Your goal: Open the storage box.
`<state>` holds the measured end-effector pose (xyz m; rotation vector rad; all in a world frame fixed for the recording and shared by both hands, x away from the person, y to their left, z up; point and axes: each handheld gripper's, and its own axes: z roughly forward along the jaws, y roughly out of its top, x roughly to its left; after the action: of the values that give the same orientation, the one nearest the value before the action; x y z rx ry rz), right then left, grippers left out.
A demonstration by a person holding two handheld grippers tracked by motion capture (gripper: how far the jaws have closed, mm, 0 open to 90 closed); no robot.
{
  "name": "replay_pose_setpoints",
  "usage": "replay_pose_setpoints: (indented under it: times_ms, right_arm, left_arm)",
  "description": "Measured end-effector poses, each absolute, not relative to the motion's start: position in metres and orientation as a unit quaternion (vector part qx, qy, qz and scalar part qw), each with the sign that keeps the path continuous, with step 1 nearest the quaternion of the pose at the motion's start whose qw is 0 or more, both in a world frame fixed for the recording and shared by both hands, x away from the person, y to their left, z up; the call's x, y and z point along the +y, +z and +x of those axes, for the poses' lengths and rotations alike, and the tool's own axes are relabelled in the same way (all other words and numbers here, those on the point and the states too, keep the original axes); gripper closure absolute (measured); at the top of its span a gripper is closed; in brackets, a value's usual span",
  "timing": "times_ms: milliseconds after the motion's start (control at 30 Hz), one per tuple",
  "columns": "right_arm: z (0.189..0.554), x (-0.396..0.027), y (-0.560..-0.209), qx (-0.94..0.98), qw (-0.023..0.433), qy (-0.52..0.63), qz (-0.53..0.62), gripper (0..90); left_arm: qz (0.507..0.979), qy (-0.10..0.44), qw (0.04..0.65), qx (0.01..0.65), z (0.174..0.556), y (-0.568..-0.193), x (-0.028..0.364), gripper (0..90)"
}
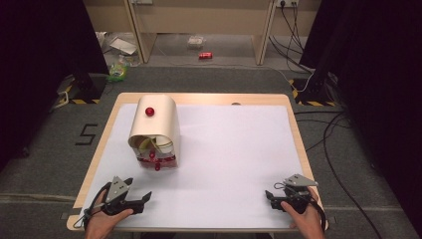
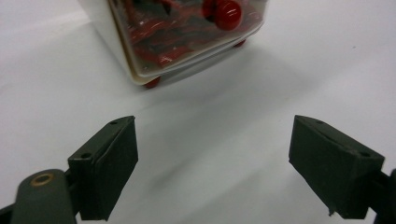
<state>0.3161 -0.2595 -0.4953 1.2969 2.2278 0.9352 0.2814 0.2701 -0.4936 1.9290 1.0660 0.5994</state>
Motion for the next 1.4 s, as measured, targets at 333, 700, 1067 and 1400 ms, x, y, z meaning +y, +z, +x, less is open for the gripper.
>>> replay_pose_setpoints:
  times_ms: [333,700,1067,1400]
  right_arm:
    - [0.316,-0.259,-0.495,0.796,0.198,0.334,0.464,13.2]
    - [0.316,-0.260,-0.495,0.796,0.198,0.335,0.463,13.2]
    - [0.316,-0.260,-0.495,0.797,0.198,0.334,0.463,13.2]
    - [0.317,-0.260,-0.495,0.797,0.198,0.334,0.462,13.0]
  left_arm:
    - [0.760,0.254,0.440,0.405,0.278,-0.482,0.258,15.5]
    - [0.761,0.278,0.451,0.374,0.277,-0.471,0.248,15.6]
    - [0.766,0.303,0.443,0.354,0.284,-0.469,0.235,15.5]
    - [0.775,0.330,0.428,0.327,0.290,-0.462,0.227,15.2]
